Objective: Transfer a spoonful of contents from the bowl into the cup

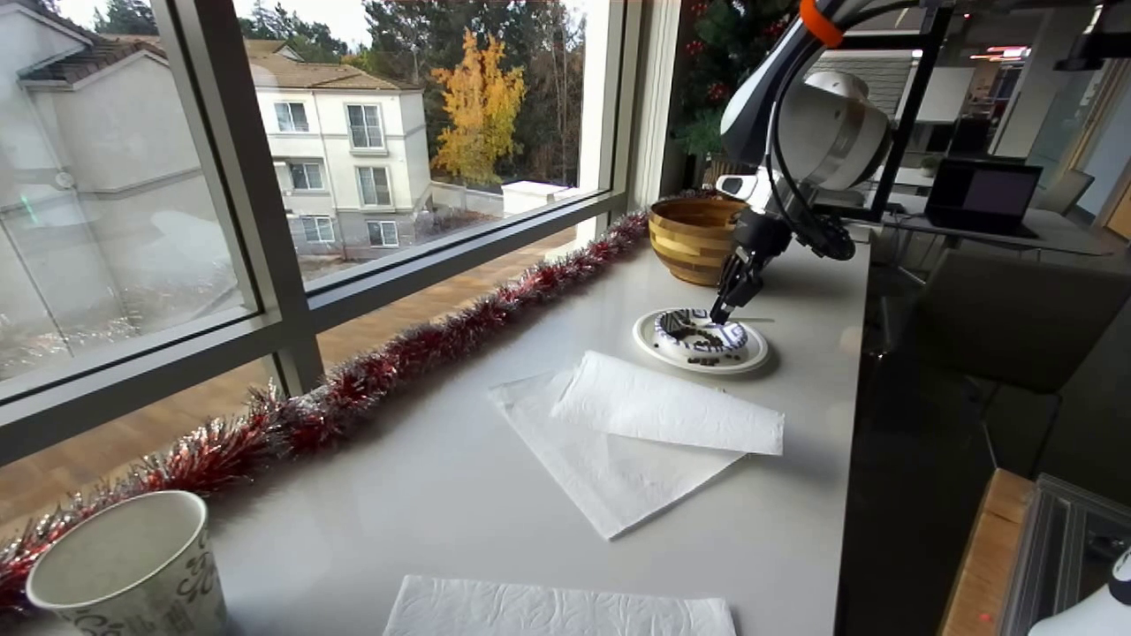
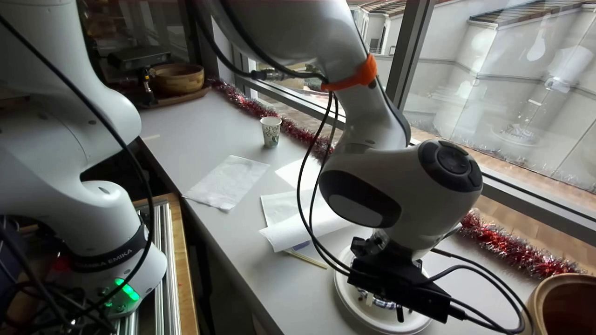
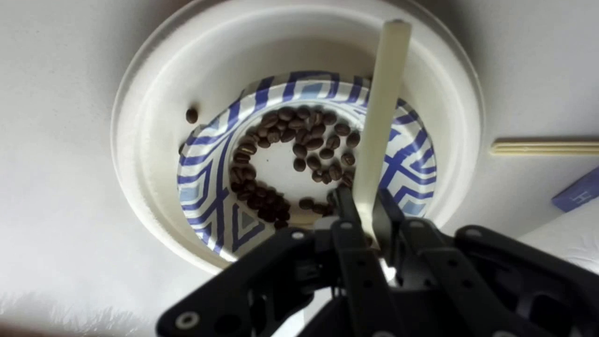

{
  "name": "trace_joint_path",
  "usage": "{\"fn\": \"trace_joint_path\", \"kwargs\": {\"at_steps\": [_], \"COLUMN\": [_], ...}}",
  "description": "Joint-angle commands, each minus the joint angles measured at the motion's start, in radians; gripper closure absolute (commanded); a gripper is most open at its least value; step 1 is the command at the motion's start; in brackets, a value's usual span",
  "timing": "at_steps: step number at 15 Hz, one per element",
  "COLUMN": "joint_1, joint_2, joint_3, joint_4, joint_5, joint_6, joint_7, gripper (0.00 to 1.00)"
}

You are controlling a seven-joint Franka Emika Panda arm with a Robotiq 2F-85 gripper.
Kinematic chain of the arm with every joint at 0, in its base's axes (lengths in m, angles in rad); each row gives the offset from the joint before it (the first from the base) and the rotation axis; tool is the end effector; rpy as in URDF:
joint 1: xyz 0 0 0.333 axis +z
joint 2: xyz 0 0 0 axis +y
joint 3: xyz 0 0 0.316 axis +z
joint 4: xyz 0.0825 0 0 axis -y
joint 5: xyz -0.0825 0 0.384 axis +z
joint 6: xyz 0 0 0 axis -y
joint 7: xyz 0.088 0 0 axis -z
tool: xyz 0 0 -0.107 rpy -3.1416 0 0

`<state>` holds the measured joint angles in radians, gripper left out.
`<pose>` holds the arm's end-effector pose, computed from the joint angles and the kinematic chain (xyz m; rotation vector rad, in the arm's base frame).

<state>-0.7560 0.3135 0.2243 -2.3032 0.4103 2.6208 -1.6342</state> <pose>0.4512 -0.2731 0.2131 -2.7932 -1.0742 -0.3631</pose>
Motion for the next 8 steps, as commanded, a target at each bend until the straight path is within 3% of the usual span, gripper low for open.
{"fn": "trace_joint_path", "kwargs": {"at_steps": [1,8], "joint_1": [0.034,0.140], "joint_2": [-0.075,-0.072], "joint_3": [-0.038,-0.184], "joint_4": [-0.020,0.025], "joint_5": [0.110,0.158], "joint_6": [-0.109,-0.336], "joint_7": [-0.149,-0.282], "gripper": [0.96,0.96]}}
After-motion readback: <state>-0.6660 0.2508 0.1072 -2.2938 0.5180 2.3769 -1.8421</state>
